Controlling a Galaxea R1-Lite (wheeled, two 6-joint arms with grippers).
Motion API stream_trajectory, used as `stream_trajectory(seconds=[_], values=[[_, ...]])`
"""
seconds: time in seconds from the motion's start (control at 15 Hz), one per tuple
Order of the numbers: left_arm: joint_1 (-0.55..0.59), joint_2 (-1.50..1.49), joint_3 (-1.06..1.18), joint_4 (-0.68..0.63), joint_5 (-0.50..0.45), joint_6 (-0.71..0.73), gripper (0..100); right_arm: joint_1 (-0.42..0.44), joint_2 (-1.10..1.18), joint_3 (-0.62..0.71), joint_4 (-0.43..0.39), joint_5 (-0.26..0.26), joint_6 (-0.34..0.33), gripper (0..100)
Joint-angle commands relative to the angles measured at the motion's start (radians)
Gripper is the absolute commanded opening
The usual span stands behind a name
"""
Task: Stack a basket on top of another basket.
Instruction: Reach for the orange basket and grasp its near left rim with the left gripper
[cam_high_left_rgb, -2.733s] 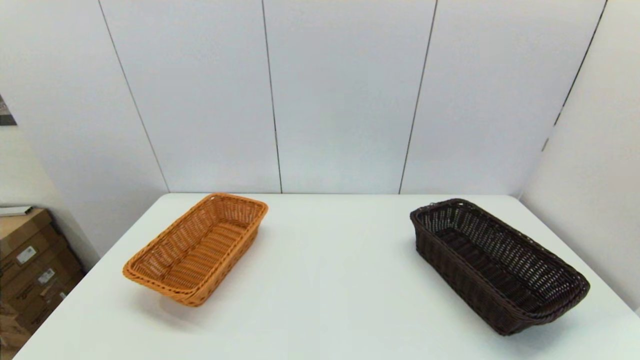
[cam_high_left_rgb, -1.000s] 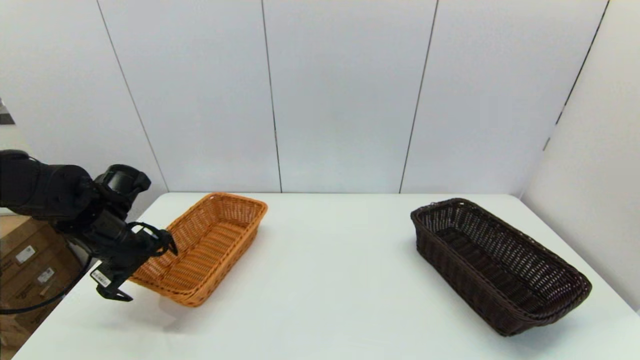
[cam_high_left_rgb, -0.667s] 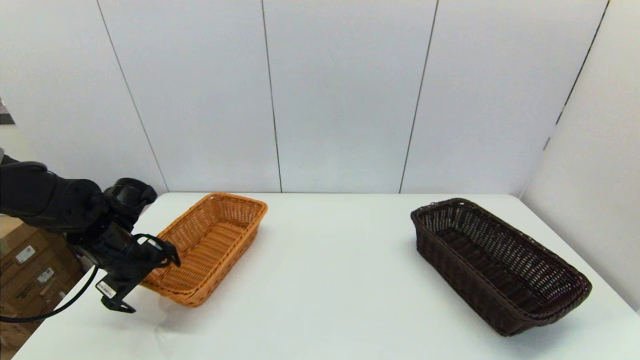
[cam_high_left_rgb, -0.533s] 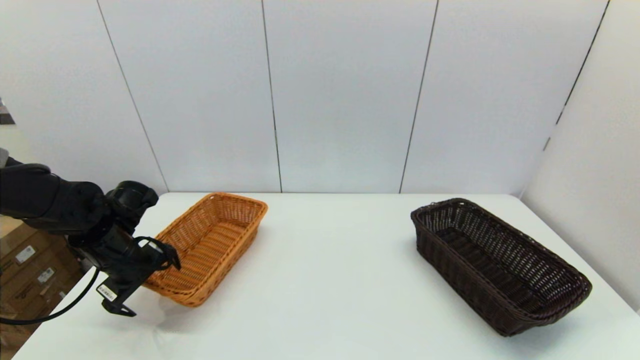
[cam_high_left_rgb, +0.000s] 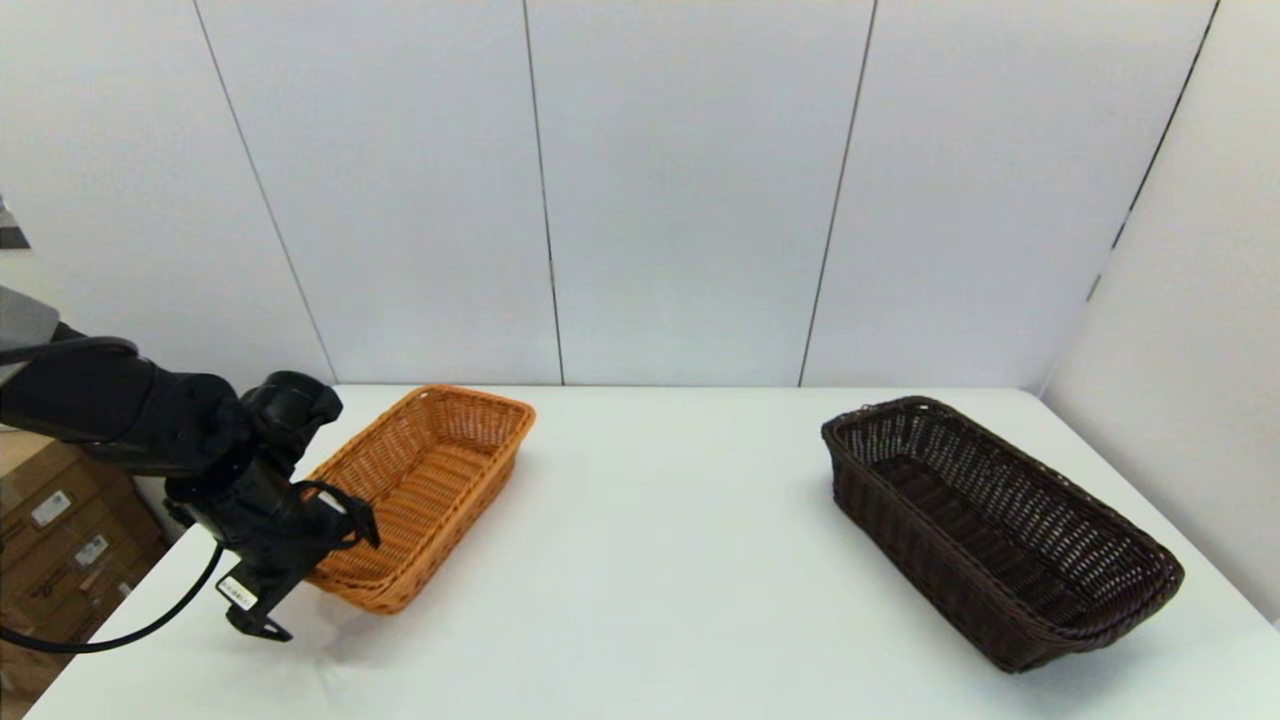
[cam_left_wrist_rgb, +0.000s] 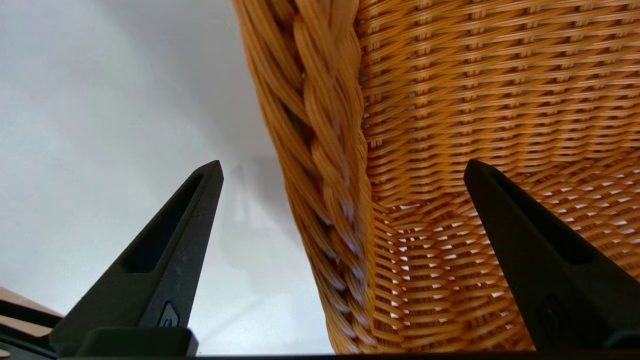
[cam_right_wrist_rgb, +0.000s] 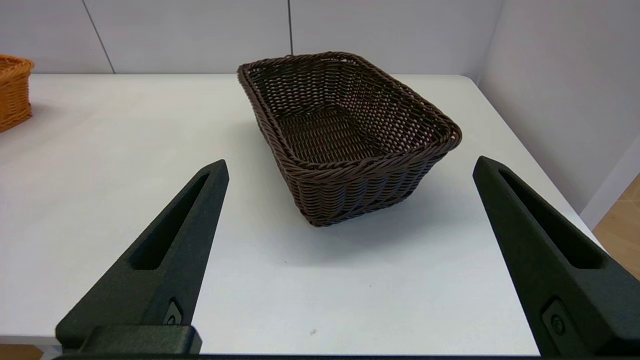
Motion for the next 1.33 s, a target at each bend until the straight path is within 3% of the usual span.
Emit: stream_trajectory(seconds=[0.07, 0.47, 0.53, 1.33], values=[[-0.001, 0.026, 0.017, -0.035, -0.002, -0.007, 100, 0.000, -0.002, 0.000, 0.000, 0.000, 0.000, 100], [-0.001, 0.035, 0.017, -0.041, -0.005, -0.007, 100, 0.000, -0.002, 0.001, 0.000, 0.000, 0.000, 100], [-0.001, 0.037, 0.019, -0.043, -0.005, -0.005, 0, 0.000, -0.002, 0.000, 0.000, 0.000, 0.000, 100], [-0.001, 0.054, 0.013, -0.092, -0.053, 0.005, 0, 0.000, 0.000, 0.000, 0.000, 0.000, 0.000, 100]])
